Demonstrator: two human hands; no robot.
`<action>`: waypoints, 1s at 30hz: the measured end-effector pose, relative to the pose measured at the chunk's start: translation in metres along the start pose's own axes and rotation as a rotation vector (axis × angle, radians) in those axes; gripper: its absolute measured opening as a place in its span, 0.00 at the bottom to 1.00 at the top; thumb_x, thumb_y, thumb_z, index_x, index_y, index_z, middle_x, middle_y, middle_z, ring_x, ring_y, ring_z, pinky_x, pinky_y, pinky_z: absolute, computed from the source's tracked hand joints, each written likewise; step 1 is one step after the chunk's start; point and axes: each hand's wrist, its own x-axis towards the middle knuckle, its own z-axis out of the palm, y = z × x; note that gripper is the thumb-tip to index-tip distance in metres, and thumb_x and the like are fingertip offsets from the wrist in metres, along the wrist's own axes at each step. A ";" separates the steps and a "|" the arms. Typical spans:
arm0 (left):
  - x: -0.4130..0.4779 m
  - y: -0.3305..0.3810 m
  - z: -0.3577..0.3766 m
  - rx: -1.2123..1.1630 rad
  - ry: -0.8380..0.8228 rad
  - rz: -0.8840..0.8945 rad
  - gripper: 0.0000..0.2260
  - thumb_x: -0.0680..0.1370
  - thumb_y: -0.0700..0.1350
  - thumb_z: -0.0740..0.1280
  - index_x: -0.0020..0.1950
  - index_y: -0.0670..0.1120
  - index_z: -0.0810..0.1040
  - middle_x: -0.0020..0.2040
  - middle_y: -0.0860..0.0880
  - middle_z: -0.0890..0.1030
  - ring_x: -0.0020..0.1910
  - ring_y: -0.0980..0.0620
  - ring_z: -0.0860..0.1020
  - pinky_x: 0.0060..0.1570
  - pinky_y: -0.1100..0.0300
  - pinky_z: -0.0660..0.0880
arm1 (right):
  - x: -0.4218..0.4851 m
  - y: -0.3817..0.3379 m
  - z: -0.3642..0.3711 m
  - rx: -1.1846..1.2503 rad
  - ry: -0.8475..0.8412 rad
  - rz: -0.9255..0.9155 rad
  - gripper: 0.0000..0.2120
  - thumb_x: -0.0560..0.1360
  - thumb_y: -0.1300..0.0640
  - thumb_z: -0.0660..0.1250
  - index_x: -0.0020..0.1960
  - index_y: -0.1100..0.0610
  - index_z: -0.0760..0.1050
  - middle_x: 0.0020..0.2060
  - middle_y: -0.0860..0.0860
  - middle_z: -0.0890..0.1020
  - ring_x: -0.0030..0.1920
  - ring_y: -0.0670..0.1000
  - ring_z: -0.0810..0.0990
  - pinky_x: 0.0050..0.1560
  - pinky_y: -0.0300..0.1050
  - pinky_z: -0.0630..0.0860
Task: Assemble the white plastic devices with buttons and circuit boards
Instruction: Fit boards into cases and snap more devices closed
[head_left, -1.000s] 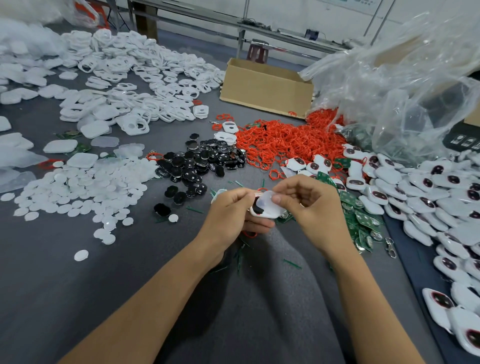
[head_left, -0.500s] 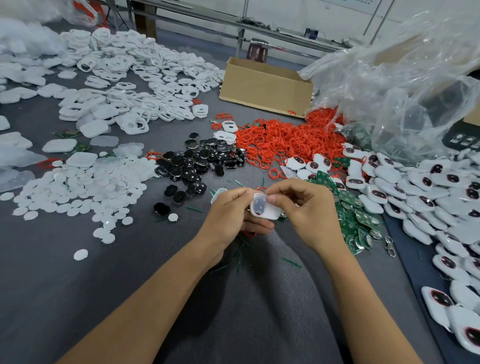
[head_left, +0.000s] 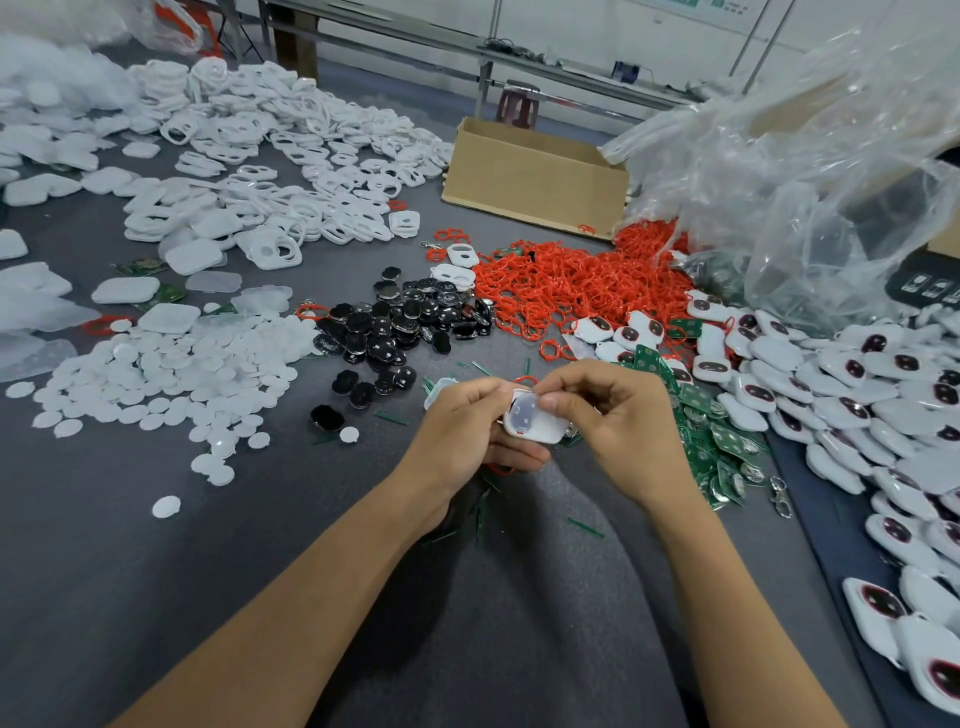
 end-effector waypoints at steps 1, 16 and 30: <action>0.000 0.000 0.000 0.003 -0.001 -0.001 0.13 0.84 0.40 0.55 0.50 0.37 0.77 0.37 0.39 0.81 0.27 0.49 0.81 0.31 0.60 0.80 | 0.000 0.000 -0.001 0.001 -0.003 0.002 0.16 0.69 0.70 0.71 0.38 0.47 0.80 0.34 0.51 0.83 0.36 0.56 0.79 0.39 0.45 0.74; 0.002 -0.002 -0.002 -0.002 0.002 0.011 0.14 0.83 0.44 0.58 0.51 0.36 0.79 0.35 0.42 0.82 0.29 0.49 0.81 0.32 0.58 0.81 | -0.005 0.002 0.012 -0.345 0.132 -0.087 0.05 0.68 0.63 0.74 0.42 0.55 0.82 0.35 0.46 0.83 0.37 0.43 0.77 0.41 0.27 0.65; 0.003 -0.002 -0.001 -0.067 0.070 0.036 0.13 0.83 0.39 0.56 0.44 0.39 0.78 0.31 0.43 0.82 0.28 0.49 0.82 0.30 0.60 0.80 | -0.003 0.006 0.012 -0.144 0.116 0.138 0.05 0.76 0.59 0.68 0.47 0.55 0.83 0.37 0.48 0.83 0.34 0.42 0.75 0.38 0.36 0.69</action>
